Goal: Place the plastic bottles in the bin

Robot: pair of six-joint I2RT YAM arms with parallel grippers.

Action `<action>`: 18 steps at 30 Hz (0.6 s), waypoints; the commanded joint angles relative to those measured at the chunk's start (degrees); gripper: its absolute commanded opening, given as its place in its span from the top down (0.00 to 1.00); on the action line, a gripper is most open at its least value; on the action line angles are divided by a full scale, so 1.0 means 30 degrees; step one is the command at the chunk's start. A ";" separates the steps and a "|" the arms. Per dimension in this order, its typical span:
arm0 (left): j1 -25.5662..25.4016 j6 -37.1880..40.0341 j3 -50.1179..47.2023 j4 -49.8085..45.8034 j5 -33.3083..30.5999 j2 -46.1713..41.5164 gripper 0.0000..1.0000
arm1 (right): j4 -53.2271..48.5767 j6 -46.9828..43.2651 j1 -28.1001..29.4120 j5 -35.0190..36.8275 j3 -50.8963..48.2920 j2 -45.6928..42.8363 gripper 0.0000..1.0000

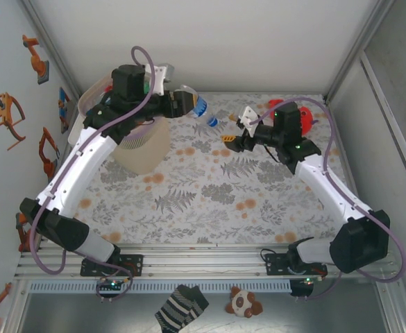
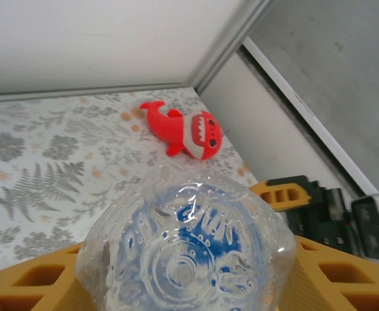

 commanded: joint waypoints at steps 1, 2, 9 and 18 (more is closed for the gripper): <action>0.0834 0.1137 0.0756 -0.1005 -0.0678 -0.1082 0.44 | -0.0389 0.0440 0.0121 0.0180 0.0579 -0.0827 0.31; 0.1123 0.1304 0.0900 -0.1283 -0.0846 -0.1218 0.44 | -0.0504 0.0462 0.0122 0.0179 0.0584 -0.0935 0.31; 0.2675 0.3446 0.2500 -0.4262 -0.4252 -0.1856 0.46 | -0.1210 0.0369 0.0121 0.0754 0.0520 -0.1604 0.31; 0.4188 0.5220 0.5285 -0.7867 -0.8201 -0.1325 0.48 | -0.2073 0.0034 0.0121 0.1256 0.0696 -0.1918 0.31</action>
